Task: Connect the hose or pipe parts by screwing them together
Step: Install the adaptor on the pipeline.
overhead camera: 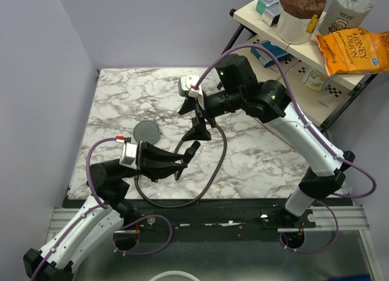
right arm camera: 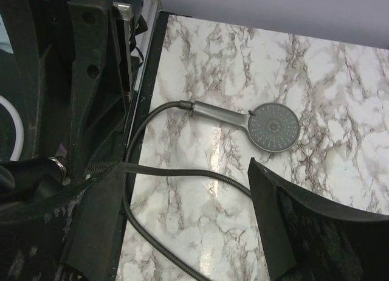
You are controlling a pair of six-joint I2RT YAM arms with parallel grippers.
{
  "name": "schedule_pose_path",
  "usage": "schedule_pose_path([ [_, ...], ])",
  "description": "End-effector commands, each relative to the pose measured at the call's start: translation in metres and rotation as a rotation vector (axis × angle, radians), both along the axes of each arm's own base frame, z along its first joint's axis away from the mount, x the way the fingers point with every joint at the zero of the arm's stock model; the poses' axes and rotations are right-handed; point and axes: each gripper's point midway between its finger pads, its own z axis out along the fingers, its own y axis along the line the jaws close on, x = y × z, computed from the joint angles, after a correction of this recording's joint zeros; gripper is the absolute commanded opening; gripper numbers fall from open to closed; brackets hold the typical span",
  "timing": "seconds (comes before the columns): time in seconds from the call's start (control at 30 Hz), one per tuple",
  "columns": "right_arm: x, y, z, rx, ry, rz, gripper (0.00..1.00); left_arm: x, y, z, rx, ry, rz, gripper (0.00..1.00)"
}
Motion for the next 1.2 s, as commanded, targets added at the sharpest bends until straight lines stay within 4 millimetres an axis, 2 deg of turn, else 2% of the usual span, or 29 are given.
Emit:
schedule_pose_path([
  [0.0, -0.007, -0.014, 0.002, -0.010, -0.007, -0.013, 0.89, -0.007, 0.007, 0.026, -0.066, -0.086, 0.021, 0.00],
  [0.17, -0.010, -0.019, 0.003, -0.012, -0.006, -0.024, 0.87, -0.005, 0.008, 0.028, -0.074, -0.088, 0.038, 0.00],
  [0.5, -0.029, -0.034, -0.017, -0.041, 0.075, -0.020, 0.79, 0.006, 0.012, 0.036, -0.103, -0.091, 0.106, 0.00],
  [0.73, -0.036, -0.039, -0.014, -0.048, 0.111, -0.011, 0.71, 0.015, 0.013, 0.039, -0.110, -0.081, 0.142, 0.00],
  [0.83, -0.041, -0.042, -0.010, -0.045, 0.117, -0.013, 0.60, 0.019, 0.013, 0.039, -0.112, -0.081, 0.160, 0.00],
  [0.87, -0.044, -0.043, -0.009, -0.045, 0.123, -0.009, 0.53, 0.021, 0.013, 0.039, -0.114, -0.076, 0.170, 0.00],
  [0.93, -0.049, -0.043, -0.007, -0.043, 0.121, -0.004, 0.48, 0.024, 0.013, 0.039, -0.114, -0.072, 0.183, 0.00],
  [0.97, -0.050, -0.043, -0.007, -0.044, 0.123, -0.003, 0.41, 0.025, 0.014, 0.040, -0.117, -0.073, 0.190, 0.00],
  [1.07, -0.054, -0.041, -0.008, -0.055, 0.121, -0.001, 0.28, 0.028, 0.013, 0.040, -0.111, -0.074, 0.202, 0.00],
  [1.17, -0.059, -0.040, -0.010, -0.078, 0.112, -0.005, 0.26, 0.032, 0.013, 0.038, -0.105, -0.067, 0.219, 0.00],
])
